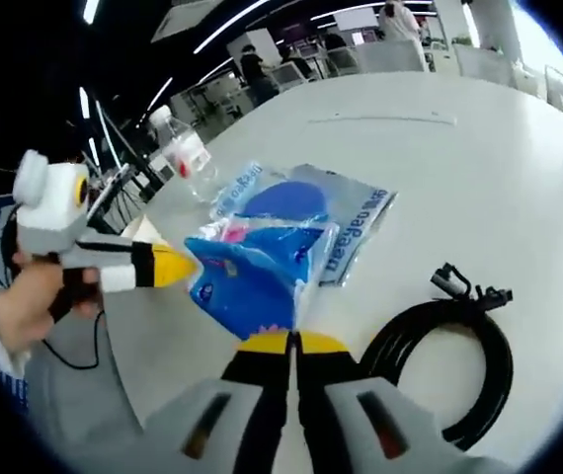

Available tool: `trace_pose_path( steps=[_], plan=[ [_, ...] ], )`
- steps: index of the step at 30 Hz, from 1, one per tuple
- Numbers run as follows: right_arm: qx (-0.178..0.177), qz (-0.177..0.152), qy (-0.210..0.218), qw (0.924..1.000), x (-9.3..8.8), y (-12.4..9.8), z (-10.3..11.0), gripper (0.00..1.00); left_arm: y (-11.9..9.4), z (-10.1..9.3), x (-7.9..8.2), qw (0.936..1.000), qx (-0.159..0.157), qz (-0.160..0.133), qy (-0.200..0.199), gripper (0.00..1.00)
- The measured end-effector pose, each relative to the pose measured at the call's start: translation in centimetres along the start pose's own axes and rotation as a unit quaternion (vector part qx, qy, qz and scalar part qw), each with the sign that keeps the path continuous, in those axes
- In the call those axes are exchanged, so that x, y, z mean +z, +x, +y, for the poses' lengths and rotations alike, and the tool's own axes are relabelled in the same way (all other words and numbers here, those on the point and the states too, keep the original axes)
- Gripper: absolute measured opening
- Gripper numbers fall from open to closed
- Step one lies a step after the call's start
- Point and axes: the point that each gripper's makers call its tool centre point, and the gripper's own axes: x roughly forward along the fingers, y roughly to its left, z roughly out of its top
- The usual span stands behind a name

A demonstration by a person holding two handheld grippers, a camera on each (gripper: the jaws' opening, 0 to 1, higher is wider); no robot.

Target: Arrange the tabletop items into an orderly group along one side of the table until the central work area is clear of visible clutter.

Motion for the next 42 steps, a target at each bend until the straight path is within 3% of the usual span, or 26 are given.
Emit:
trace_pose_path(
  steps=[18, 42],
  plan=[
    [0.001, -0.040, 0.017, 0.9991, 1.7, -2.8, -1.0, 0.00, -1.3, -1.9, 2.1, 0.9991, -0.023, -0.030, 0.018, 0.00],
    [-0.015, -0.080, 0.056, 0.9951, 4.0, -5.7, -5.1, 0.00, -0.6, -6.1, 6.0, 0.9959, -0.048, -0.046, 0.061, 0.00]
  ],
)
